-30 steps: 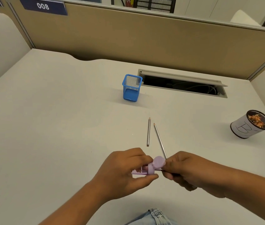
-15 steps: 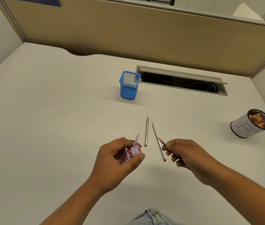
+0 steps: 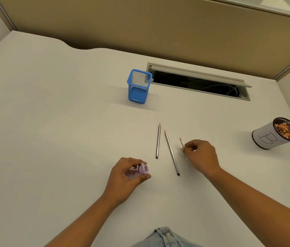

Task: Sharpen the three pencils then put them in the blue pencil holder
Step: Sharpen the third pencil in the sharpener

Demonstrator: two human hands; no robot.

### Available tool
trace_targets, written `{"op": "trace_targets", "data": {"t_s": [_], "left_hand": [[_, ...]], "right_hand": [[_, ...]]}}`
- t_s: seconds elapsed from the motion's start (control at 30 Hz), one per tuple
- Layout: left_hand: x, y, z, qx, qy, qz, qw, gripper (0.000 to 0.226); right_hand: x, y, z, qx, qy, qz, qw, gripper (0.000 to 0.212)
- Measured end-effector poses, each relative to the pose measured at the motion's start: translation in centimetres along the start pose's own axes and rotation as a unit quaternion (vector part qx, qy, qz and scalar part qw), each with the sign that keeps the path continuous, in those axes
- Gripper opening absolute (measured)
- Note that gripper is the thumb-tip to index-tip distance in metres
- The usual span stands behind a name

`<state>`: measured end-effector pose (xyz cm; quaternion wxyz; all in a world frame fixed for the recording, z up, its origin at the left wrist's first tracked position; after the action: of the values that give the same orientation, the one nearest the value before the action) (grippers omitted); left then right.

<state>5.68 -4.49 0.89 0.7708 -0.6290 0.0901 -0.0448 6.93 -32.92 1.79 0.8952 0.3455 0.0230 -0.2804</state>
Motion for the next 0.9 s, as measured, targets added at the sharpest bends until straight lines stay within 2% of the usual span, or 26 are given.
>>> {"op": "trace_targets", "data": {"t_s": [0.2, 0.4, 0.6, 0.73, 0.9], "left_hand": [[0.1, 1.1, -0.1, -0.055, 0.005, 0.027, 0.998, 0.04], [0.3, 1.5, -0.3, -0.079, -0.001, 0.053, 0.995, 0.033], [-0.1, 0.2, 0.4, -0.083, -0.019, 0.07, 0.994, 0.029], [-0.8, -2.0, 1.3, -0.083, -0.02, 0.058, 0.995, 0.028], [-2.1, -4.8, 2.1, -0.093, -0.02, 0.028, 0.995, 0.028]], "right_hand": [[0.8, -0.1, -0.5, -0.054, -0.003, 0.017, 0.998, 0.009], [1.7, -0.4, -1.0, -0.081, -0.002, 0.013, 0.997, 0.004], [2.1, -0.4, -0.6, -0.059, -0.005, 0.002, 0.998, 0.021], [1.9, 2.5, 1.0, -0.034, -0.065, 0.047, 0.996, 0.019], [0.4, 6.8, -2.7, -0.052, -0.009, 0.114, 0.992, 0.013]]}}
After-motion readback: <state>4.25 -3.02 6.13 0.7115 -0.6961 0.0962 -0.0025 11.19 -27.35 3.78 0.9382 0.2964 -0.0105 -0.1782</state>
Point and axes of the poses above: each hand's wrist, its own x-axis towards the middle knuckle, its own z-axis out of the back of the hand, y = z × x, the point moved 10 cm from there along x, towards the middle knuckle, and after that the axes turned 3 degrees about -y, right-handed, at the moved point
